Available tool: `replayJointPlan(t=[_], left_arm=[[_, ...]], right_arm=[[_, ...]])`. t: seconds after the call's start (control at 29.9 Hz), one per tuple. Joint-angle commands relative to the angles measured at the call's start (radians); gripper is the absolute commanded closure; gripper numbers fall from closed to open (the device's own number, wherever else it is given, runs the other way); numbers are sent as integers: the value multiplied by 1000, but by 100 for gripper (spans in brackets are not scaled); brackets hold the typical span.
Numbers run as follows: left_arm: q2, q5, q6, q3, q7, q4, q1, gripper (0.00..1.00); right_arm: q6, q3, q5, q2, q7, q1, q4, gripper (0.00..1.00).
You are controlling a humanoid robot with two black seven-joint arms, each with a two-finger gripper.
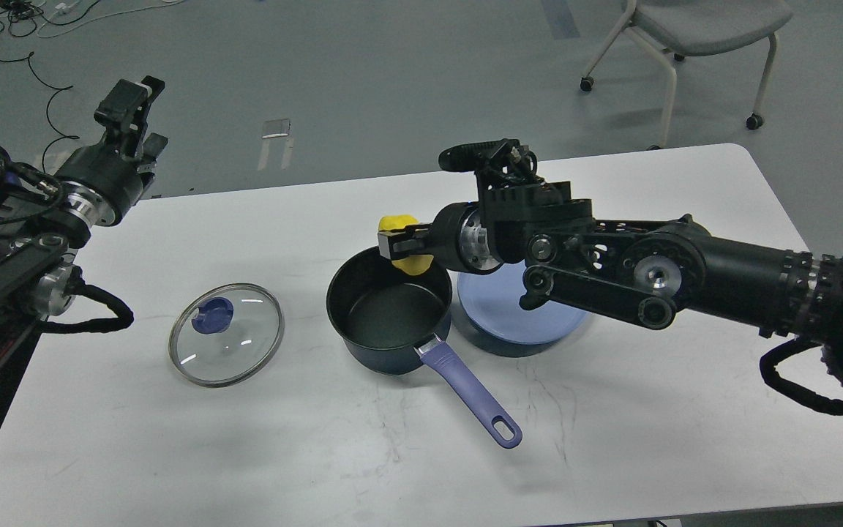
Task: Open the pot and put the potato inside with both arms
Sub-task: 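Lift the potato and carry it over the saucepan with the right gripper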
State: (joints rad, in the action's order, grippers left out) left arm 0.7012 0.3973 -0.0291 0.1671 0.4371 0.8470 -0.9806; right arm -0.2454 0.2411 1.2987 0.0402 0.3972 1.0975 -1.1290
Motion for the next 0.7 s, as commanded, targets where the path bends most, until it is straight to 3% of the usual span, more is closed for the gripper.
replayJointPlan(t=[0.0,0.1,0.17,0.2,0.23,0.33,0.67], left_arm=[[1,0,0,0,0,0,3,2],[4,0,-2,0,0,0,2,2],[6,0,-2,0,2,0,2,2],[6,0,0,2,2,0,2,2],[6,0,0,2,2,0,3,2],[6,0,-2,2,2,0,3,2],[1,-15,11,41,3,-2,-6,2]], right_arm=[[2,-26,1,-25,0,-5,15,82],[3,-49,1,-37,0,-13,41,74],[5,-51,-1,-40,0,-24,61,61],[8,-49,-2,-40,0,-27,66,52],[15,-46,-6,-40,0,-31,67,32],[34,-39,-10,-40,-1,-44,67,8],[212,102,-13,-40,-9,-45,61,0]])
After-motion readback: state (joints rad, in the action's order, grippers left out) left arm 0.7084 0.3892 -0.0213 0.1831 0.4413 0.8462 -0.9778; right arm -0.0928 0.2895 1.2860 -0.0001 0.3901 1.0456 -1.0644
